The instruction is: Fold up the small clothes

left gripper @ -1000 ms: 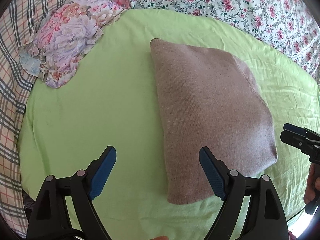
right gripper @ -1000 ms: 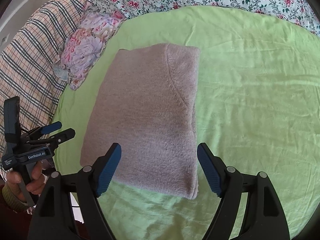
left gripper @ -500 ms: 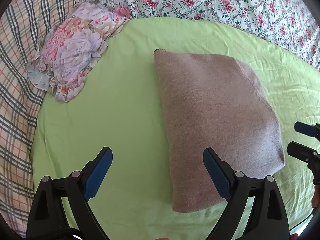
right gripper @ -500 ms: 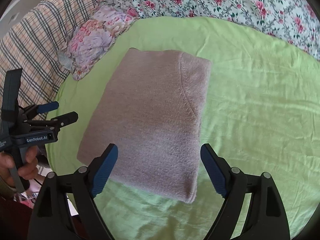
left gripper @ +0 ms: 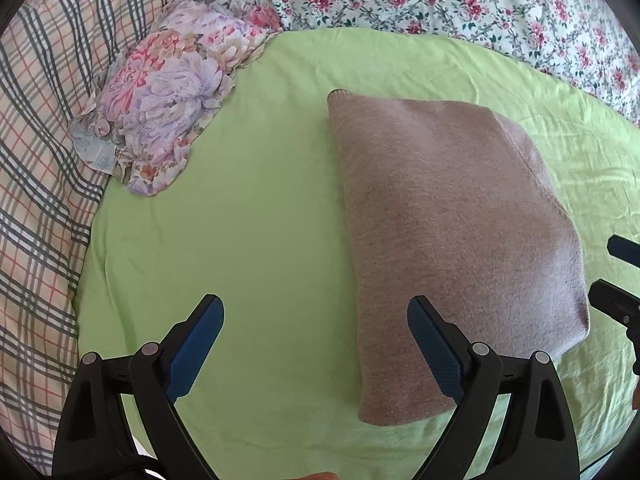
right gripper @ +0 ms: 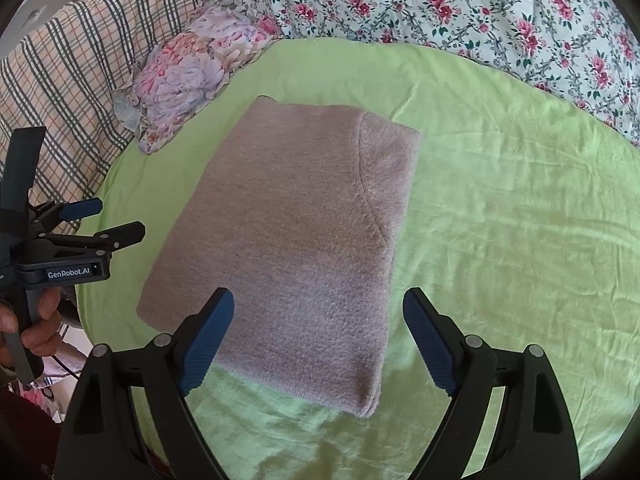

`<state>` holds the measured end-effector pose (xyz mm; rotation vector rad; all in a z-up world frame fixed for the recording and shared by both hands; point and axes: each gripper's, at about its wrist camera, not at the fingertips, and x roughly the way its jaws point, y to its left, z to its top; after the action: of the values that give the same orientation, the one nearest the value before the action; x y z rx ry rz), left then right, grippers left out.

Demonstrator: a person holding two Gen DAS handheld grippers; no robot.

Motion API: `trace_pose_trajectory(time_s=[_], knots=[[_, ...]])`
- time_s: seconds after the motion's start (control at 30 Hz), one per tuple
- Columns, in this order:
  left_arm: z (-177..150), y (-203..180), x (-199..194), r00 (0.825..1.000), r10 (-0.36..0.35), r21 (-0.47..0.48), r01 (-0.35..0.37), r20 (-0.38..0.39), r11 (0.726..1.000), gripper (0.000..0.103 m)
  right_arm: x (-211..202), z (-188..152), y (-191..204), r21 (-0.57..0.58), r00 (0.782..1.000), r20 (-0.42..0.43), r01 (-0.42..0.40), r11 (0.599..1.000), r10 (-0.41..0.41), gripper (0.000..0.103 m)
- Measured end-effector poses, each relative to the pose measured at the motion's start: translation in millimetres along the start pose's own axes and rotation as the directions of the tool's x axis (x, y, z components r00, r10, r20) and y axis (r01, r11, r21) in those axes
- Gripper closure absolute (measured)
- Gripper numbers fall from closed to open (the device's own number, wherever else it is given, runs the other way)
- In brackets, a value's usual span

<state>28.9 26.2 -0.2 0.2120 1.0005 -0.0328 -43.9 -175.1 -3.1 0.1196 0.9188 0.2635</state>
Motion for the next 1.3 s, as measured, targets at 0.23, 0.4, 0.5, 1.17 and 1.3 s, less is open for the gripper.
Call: trace_pose_trajectory(time_s=[0.23, 0.4, 0.5, 1.17, 1.3], knots=[[1, -8, 5, 0.999, -0.04, 0.026, 0.04, -0.006, 0.999, 0.009, 13, 8, -7, 0.021, 0.999, -0.028, -0.018, 1.0, 0.018, 0.016], [5, -10, 10, 0.998, -0.063, 0.029, 0.064, -0.005, 0.998, 0.009, 18, 14, -6, 0.021, 0.999, -0.024, -0.03, 0.999, 0.03, 0.016], [8, -11, 12, 0.998, -0.065, 0.034, 0.065, 0.002, 0.997, 0.009, 20, 18, -4, 0.02, 0.999, -0.021, -0.035, 0.999, 0.035, 0.016], [24, -20, 16, 0.996, -0.09, 0.041, 0.089, 0.012, 0.995, 0.009, 27, 39, -11, 0.057, 0.999, -0.011, -0.04, 0.998, 0.041, 0.016], [25, -20, 16, 0.996, -0.092, 0.041, 0.092, 0.015, 0.995, 0.009, 27, 39, -9, 0.053, 0.999, -0.011, -0.043, 0.998, 0.043, 0.016]])
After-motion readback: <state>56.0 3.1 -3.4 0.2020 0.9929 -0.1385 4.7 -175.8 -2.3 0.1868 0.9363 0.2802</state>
